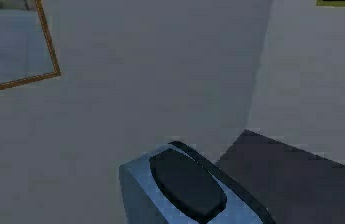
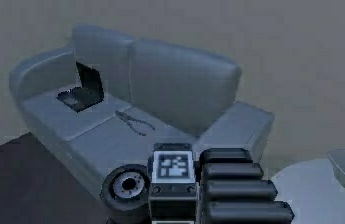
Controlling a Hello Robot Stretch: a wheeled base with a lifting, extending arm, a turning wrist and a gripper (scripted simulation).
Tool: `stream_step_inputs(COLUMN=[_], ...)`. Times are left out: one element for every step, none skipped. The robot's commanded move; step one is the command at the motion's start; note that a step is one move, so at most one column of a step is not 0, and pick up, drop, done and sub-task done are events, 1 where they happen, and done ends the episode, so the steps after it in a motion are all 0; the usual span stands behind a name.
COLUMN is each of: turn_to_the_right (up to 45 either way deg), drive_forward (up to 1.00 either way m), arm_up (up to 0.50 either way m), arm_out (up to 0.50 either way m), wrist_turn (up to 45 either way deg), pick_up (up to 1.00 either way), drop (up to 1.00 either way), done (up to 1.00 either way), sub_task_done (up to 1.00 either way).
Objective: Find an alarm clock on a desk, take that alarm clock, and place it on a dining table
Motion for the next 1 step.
stream_step_inputs(turn_to_the_right=[-15.0], drive_forward=[0.00], arm_up=[0.00], arm_out=[0.00], wrist_turn=[0.0], pick_up=[0.00], drop=[0.00], done=[0.00], sub_task_done=[0.00])
